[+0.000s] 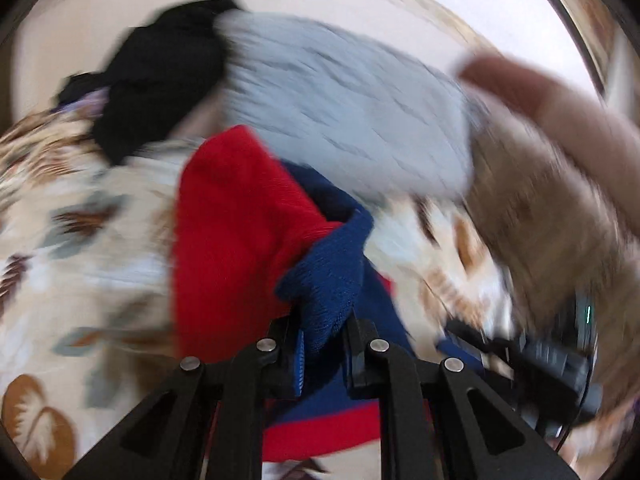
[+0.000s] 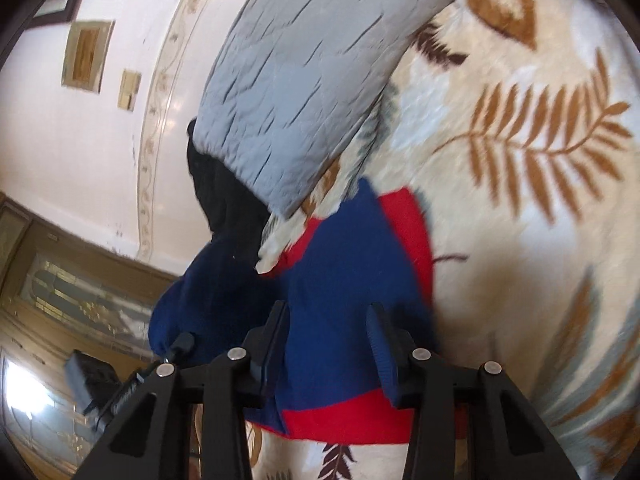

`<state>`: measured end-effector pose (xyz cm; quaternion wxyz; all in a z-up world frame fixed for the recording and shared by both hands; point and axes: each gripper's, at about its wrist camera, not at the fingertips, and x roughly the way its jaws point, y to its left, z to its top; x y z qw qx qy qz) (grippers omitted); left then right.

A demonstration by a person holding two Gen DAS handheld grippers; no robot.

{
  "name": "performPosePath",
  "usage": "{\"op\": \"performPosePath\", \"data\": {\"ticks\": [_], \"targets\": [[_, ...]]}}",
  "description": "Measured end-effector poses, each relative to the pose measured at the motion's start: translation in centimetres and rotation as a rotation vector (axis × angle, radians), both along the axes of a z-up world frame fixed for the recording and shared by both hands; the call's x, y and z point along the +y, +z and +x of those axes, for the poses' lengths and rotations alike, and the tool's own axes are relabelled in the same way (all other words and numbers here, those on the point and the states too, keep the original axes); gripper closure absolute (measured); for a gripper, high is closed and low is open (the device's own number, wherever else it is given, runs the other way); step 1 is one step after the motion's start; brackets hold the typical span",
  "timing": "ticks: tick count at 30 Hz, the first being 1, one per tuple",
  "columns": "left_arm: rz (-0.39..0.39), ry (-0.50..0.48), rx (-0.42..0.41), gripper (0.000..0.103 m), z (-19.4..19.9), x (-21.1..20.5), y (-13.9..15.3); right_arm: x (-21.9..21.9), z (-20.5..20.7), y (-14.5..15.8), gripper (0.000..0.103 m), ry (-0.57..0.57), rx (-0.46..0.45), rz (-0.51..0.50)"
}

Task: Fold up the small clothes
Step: 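Lift the grasped edge with both grippers and fold it over the other half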

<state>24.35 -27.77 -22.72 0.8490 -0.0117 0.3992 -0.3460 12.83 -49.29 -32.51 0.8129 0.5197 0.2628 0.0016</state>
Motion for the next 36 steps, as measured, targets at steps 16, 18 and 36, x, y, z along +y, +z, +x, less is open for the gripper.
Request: {"op": "performPosePath", "data": {"ticks": [16,18,36], "targets": [[-0.064,-0.076,0.028,0.058,0.0,7.6,-2.8,-0.9,3.4,-0.9,0.028,0.094,0.048,0.085],[-0.028,-0.043,0.080,0.058,1.5,8.0,-4.7,0.0,4.2,-1.3,0.028,0.112,0.103,0.051],[0.128,-0.101,0.103,0.037,0.6,7.0,-7.3,8.1,2.9,0.9,0.080,0.143,0.298,-0.445]]}}
